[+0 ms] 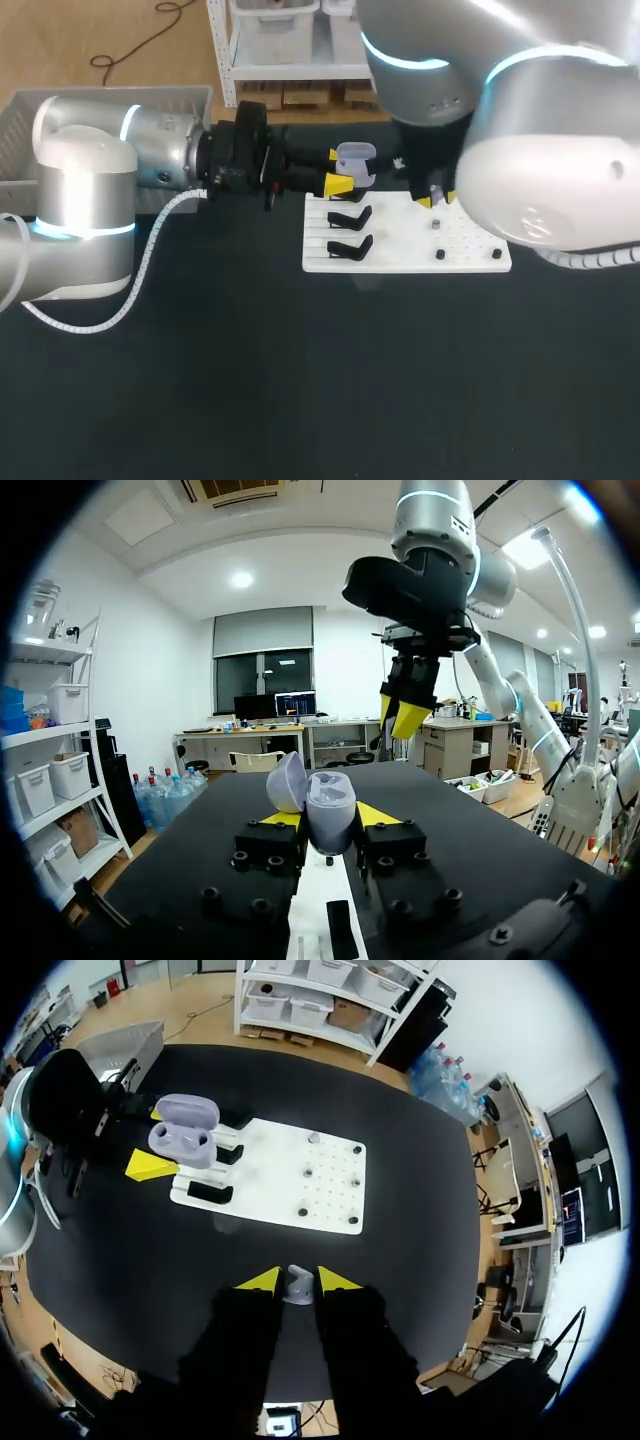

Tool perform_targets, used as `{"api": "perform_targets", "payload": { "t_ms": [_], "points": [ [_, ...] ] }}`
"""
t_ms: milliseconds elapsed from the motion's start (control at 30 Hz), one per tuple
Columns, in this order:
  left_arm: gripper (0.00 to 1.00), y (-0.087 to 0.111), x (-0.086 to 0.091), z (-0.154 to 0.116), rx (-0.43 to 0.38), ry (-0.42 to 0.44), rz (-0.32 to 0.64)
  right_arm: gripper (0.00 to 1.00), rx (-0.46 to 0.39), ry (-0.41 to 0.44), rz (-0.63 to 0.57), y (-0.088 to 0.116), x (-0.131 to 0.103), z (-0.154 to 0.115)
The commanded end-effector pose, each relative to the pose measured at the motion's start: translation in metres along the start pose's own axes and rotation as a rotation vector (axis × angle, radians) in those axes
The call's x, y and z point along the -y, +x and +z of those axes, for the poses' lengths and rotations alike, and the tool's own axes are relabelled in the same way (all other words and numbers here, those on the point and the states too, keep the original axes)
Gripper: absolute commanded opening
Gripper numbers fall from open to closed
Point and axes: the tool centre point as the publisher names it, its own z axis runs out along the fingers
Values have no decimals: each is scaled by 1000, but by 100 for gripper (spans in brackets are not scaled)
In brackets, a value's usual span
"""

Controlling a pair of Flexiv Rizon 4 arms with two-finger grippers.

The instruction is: Pick up each earbud case from the left stands, insert the matching earbuds, close the lid, and place the case in the box.

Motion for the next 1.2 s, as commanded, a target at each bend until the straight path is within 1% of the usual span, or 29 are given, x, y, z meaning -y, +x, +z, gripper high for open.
{"api": "perform_targets", "payload": {
  "t_ms": [33,367,433,467,500,533,600,633,667,733,867,933,1033,1200],
  "points": [
    [0,0,1,0,1,-5,3,0,0,1,1,0,-1,0],
    [0,0,1,0,1,-5,3,0,0,1,1,0,-1,0],
    [0,0,1,0,1,-5,3,0,15,-6,-1,-11,-14,-9],
    [0,0,1,0,1,-5,3,0,22,3,10,-16,-19,-12],
    [0,0,1,0,1,-5,3,0,27,42,7,-22,-24,-14],
    [0,0,1,0,1,-5,3,0,24,59,10,-27,-29,-16],
    [0,0,1,0,1,-5,3,0,-3,60,53,-37,-33,-17],
    [0,0,1,0,1,-5,3,0,-21,80,72,-43,-34,-17],
    [0,0,1,0,1,-5,3,0,-31,83,87,-45,-35,-18],
    [0,0,1,0,1,-5,3,0,-77,76,141,-53,-36,-20],
    [0,0,1,0,1,-5,3,0,-147,51,207,-61,-39,-22],
    [0,0,1,0,1,-5,3,0,-173,25,240,-63,-40,-23],
    [0,1,2,3,4,1,6,0,-197,6,279,-66,-39,-22],
    [0,3,7,10,13,16,11,0,-220,6,299,-66,-38,-21]
  ]
}}
